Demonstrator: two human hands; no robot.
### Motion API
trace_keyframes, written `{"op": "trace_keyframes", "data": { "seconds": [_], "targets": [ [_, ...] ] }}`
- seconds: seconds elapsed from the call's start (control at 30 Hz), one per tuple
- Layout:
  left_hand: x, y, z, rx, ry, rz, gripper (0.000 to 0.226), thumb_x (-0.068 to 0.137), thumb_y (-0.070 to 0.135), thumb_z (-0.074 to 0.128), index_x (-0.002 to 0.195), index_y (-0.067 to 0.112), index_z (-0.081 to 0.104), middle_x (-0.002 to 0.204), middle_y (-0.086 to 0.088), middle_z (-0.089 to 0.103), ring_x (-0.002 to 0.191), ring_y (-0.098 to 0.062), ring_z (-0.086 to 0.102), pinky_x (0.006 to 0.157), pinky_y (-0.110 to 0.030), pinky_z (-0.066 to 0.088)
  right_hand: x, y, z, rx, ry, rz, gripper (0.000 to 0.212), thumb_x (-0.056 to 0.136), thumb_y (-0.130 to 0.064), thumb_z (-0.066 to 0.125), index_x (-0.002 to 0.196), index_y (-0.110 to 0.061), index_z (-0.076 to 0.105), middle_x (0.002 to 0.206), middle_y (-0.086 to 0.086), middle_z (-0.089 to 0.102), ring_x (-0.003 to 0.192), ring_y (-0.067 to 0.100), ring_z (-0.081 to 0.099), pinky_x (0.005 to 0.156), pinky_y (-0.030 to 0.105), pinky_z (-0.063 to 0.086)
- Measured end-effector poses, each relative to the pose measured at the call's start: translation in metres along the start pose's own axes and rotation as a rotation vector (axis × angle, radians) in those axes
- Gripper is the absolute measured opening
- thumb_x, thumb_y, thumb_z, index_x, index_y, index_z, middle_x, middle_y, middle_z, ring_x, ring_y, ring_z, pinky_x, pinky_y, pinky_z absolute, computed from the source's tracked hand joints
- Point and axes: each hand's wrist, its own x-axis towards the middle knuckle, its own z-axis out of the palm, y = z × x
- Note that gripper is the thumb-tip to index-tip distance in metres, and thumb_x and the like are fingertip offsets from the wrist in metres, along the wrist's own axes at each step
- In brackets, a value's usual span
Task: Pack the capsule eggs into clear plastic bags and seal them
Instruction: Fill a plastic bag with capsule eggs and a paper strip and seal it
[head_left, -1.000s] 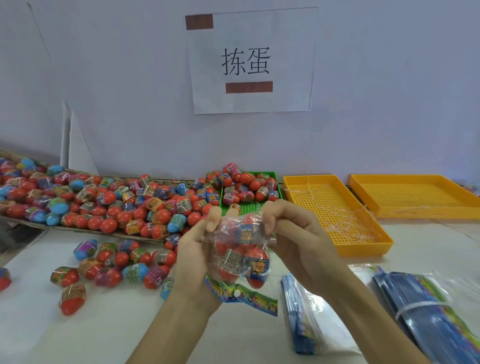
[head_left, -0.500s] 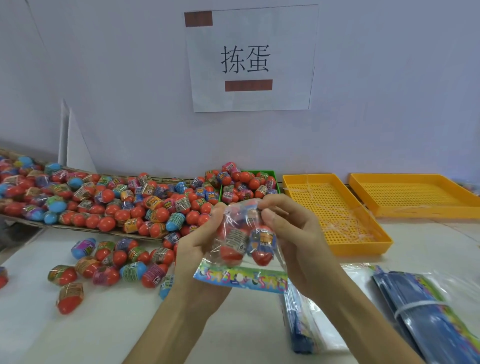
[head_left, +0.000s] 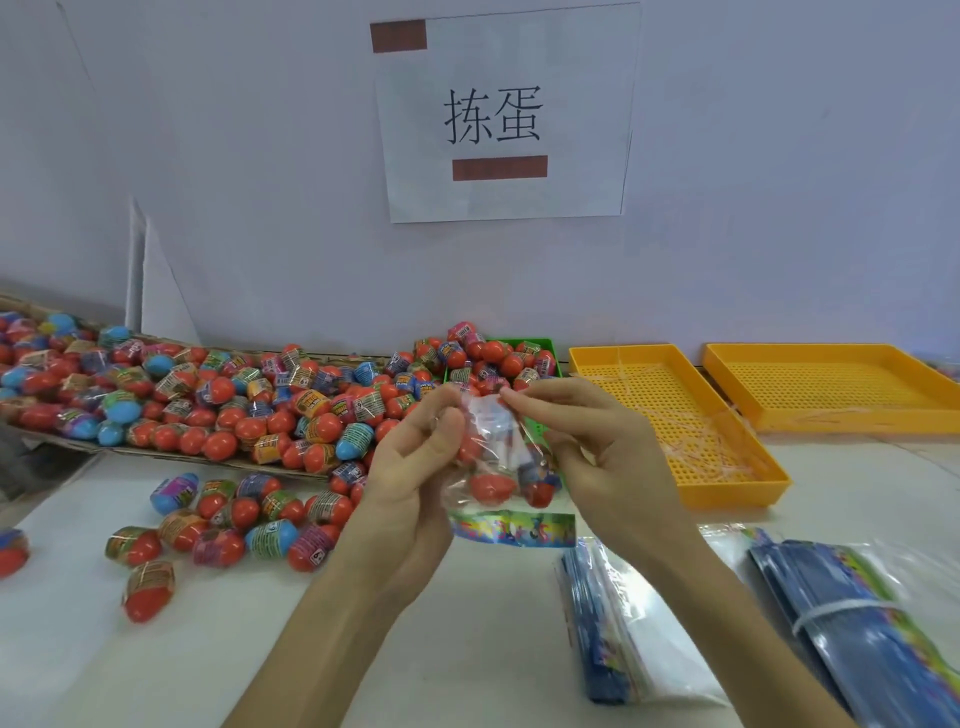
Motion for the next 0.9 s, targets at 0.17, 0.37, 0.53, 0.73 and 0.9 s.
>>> {"op": "trace_keyframes", "data": {
  "seconds": [0.17,0.37,0.53,0.73,0.9],
  "targets": [
    [0.000,-0.005,-0.001,0.309,-0.019,0.226,0.018,0.083,0.014,0.070,0.093,0.026,0.079,0.097,-0.008,0.069,0.096,-0.024,0.063,0.084,-0.031,0.056,-0.010,-0.007,0.013,0.148,-0.165,0.161,0.048,0.098,-0.039,0.038,0.142,-0.031,0.056,0.115,-0.017,0.071,0.106,-0.004,0.062,0.081,0.010,0.048],
    [0.001,-0.007,-0.003,0.326,0.013,0.275,0.016,0.083,0.012,0.070,0.094,0.021,0.078,0.092,-0.008,0.066,0.093,-0.027,0.060,0.088,-0.042,0.051,-0.022,-0.009,0.049,0.247,-0.142,0.210,0.066,0.098,-0.060,0.037,0.157,-0.039,0.016,0.158,-0.029,0.026,0.140,-0.020,0.023,0.120,0.019,0.025],
    [-0.002,-0.009,-0.001,0.250,-0.005,0.239,0.019,0.081,0.014,0.065,0.091,0.022,0.080,0.096,-0.011,0.067,0.098,-0.027,0.062,0.089,-0.035,0.054,-0.023,-0.004,0.050,0.181,-0.138,0.177,0.065,0.101,-0.047,0.034,0.158,-0.038,0.004,0.160,-0.026,0.023,0.142,-0.016,0.021,0.119,0.017,0.024],
    [-0.002,-0.011,-0.003,0.287,0.006,0.261,0.021,0.079,0.012,0.066,0.089,0.021,0.082,0.086,-0.003,0.066,0.091,-0.018,0.062,0.084,-0.025,0.056,-0.021,0.003,0.044,-0.016,-0.162,0.087,0.061,0.107,-0.033,0.034,0.160,-0.033,0.003,0.156,-0.013,0.040,0.139,-0.008,0.036,0.106,0.003,0.030],
    [-0.001,-0.009,-0.003,0.380,0.012,0.307,0.021,0.077,0.016,0.070,0.091,0.026,0.082,0.088,-0.002,0.068,0.090,-0.018,0.062,0.081,-0.025,0.056,-0.021,0.002,0.042,0.003,-0.110,0.017,0.054,0.104,-0.035,0.036,0.157,-0.028,0.027,0.128,-0.021,0.062,0.115,-0.006,0.058,0.092,0.010,0.048]
  ]
}}
